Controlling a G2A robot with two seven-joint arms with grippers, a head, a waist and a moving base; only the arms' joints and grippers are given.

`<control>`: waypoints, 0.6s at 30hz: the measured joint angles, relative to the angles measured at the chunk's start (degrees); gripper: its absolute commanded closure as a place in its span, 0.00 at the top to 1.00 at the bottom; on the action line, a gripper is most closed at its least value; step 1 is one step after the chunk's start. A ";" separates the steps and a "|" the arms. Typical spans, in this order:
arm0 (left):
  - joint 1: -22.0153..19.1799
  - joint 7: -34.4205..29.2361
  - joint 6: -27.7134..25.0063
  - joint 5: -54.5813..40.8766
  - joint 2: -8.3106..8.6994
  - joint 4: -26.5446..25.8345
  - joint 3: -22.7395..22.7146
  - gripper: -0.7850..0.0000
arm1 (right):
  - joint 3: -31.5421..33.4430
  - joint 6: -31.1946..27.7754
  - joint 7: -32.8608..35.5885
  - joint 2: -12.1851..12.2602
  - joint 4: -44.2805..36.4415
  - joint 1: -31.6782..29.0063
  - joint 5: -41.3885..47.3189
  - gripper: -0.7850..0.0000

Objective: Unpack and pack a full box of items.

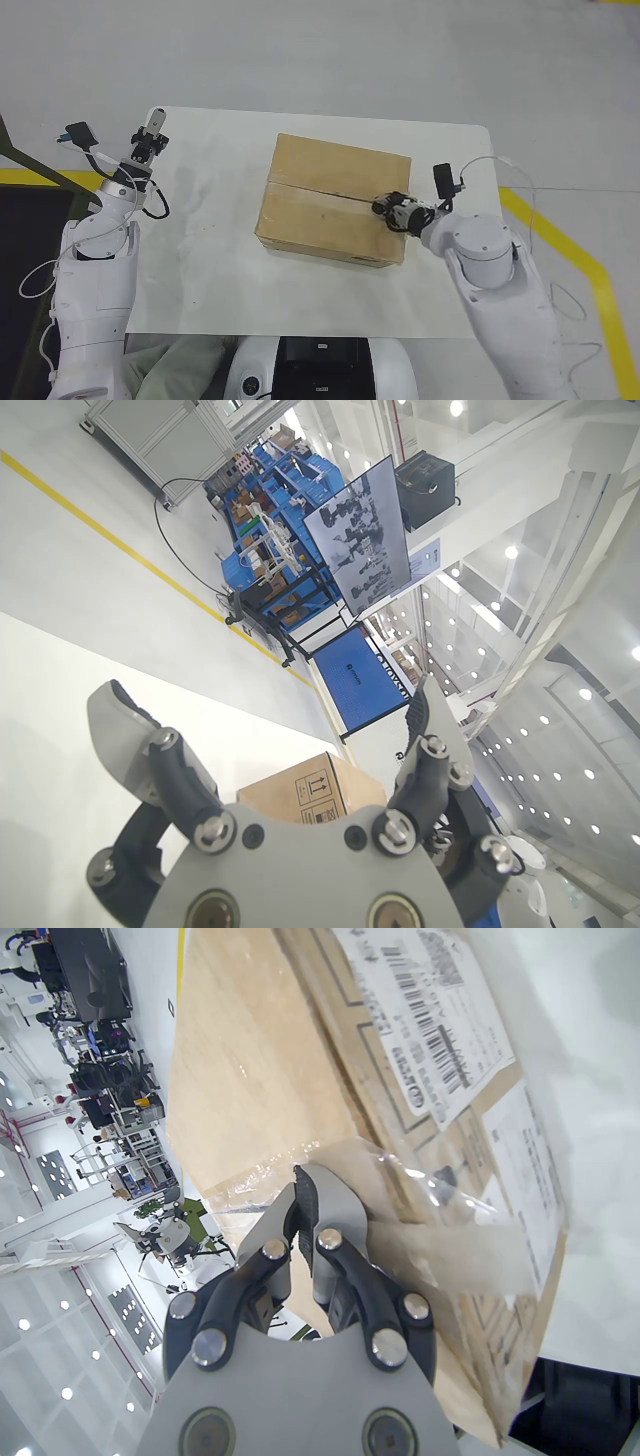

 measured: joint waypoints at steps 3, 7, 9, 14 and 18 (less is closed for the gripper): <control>0.00 0.00 0.00 0.00 0.00 0.00 0.00 1.00 | 1.42 -0.25 -0.78 0.27 -1.18 -1.65 0.27 0.00; 0.00 0.00 0.00 0.00 0.00 0.00 0.00 1.00 | 3.17 -0.65 -1.85 0.60 -2.63 -3.66 0.48 0.00; 0.00 0.00 0.00 0.00 0.00 0.00 0.00 1.00 | 4.02 -0.90 -2.34 0.76 -3.37 -4.69 0.53 0.00; 0.00 0.00 0.00 0.00 0.00 0.00 0.00 1.00 | 6.03 -1.53 -3.67 1.10 -4.97 -6.81 0.83 0.00; 0.00 0.00 0.00 0.00 0.00 0.00 0.00 1.00 | 7.48 -2.10 -4.70 1.30 -5.82 -8.20 1.23 0.00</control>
